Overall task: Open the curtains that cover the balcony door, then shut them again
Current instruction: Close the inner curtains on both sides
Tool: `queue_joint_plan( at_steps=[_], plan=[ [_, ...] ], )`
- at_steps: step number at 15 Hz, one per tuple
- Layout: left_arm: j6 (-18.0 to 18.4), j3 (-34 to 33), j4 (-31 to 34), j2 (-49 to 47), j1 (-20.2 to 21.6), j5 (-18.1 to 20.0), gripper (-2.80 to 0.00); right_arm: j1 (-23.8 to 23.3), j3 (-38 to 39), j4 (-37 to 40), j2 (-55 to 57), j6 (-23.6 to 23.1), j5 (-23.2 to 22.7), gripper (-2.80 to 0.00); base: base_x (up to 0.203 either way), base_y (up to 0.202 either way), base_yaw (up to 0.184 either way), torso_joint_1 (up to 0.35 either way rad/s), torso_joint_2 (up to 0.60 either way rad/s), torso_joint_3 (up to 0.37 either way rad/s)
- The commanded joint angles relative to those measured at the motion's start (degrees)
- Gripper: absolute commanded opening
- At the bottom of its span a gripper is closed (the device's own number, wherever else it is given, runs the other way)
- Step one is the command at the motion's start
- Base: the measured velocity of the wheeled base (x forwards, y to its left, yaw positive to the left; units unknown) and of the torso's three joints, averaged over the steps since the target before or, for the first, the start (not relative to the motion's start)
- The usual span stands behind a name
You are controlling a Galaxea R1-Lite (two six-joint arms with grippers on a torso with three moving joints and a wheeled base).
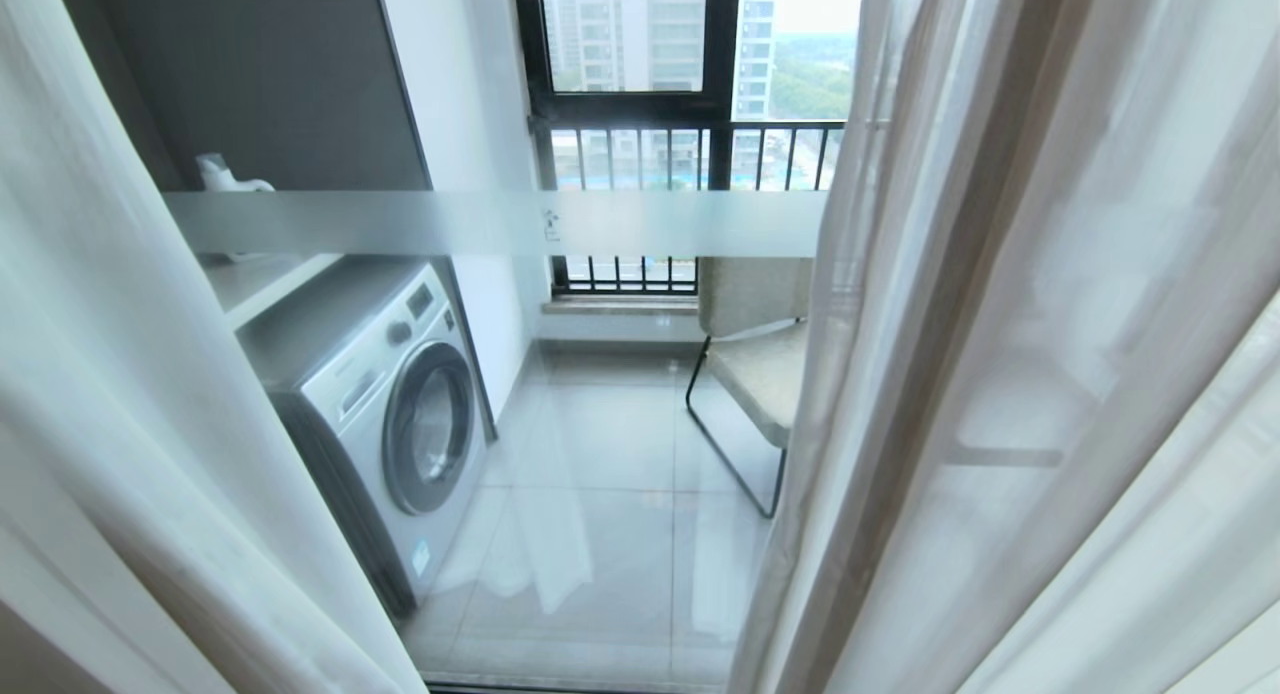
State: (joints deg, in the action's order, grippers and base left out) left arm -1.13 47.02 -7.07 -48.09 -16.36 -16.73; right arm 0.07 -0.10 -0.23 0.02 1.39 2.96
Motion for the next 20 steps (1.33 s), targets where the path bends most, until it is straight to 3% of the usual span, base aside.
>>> queue_joint_plan(
  at_steps=[1, 20],
  plan=[
    [0.0, 0.0, -0.1, 0.4, 0.0, -0.1, -2.8, 0.0, 0.0, 0.0, 0.0, -0.1, 0.0, -2.8, 0.0, -0.189, 0.007, 0.003, 0.01, 0.007],
    [0.1, 0.1, 0.4, 1.5, 0.1, -0.2, -2.8, 0.0, 0.1, 0.0, 0.0, 0.0, 0.0, -2.8, 0.0, -0.19, 0.002, 0.003, 0.0, 0.002]
  ],
)
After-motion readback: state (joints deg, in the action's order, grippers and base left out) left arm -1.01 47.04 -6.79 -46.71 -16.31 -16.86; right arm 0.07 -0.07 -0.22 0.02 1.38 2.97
